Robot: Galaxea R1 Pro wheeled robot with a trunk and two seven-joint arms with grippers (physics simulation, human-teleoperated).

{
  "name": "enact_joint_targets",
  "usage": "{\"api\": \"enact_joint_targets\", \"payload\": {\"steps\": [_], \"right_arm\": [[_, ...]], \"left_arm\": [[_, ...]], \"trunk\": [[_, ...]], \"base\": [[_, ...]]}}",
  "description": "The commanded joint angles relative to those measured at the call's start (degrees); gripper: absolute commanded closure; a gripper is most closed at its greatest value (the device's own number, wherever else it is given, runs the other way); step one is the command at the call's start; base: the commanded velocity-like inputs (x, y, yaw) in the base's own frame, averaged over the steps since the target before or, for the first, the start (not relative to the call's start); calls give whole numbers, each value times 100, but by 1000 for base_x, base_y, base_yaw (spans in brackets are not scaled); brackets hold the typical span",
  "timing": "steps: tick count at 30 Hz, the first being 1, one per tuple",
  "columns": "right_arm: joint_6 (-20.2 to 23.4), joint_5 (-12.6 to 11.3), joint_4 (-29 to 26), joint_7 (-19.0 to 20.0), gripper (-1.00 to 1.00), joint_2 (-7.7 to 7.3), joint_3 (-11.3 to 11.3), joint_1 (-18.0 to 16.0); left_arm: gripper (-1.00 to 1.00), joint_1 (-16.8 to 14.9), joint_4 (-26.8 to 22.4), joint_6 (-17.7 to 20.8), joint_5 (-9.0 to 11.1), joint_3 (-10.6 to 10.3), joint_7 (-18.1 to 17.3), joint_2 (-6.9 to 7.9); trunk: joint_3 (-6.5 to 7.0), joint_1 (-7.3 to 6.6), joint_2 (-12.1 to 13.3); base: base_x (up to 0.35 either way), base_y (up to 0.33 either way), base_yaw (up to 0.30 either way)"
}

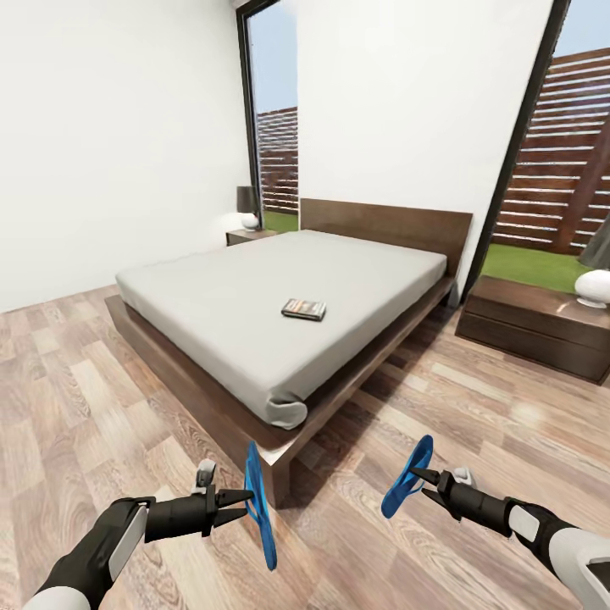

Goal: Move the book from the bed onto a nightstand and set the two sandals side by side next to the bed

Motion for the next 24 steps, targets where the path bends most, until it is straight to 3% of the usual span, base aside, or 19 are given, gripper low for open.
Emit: {"api": "enact_joint_targets", "payload": {"steps": [1, 24], "right_arm": [[39, -62, 15, 25, 100, 0, 42, -7], [39, -62, 15, 31, 100, 0, 39, -7]], "left_arm": [[100, -4, 0, 36, 11, 2, -12, 0], [100, -4, 0, 35, 11, 2, -7, 0]], "trunk": [[-5, 0, -2], [-5, 0, -2]], "base": [[123, -170, 166], [123, -178, 166]]}}
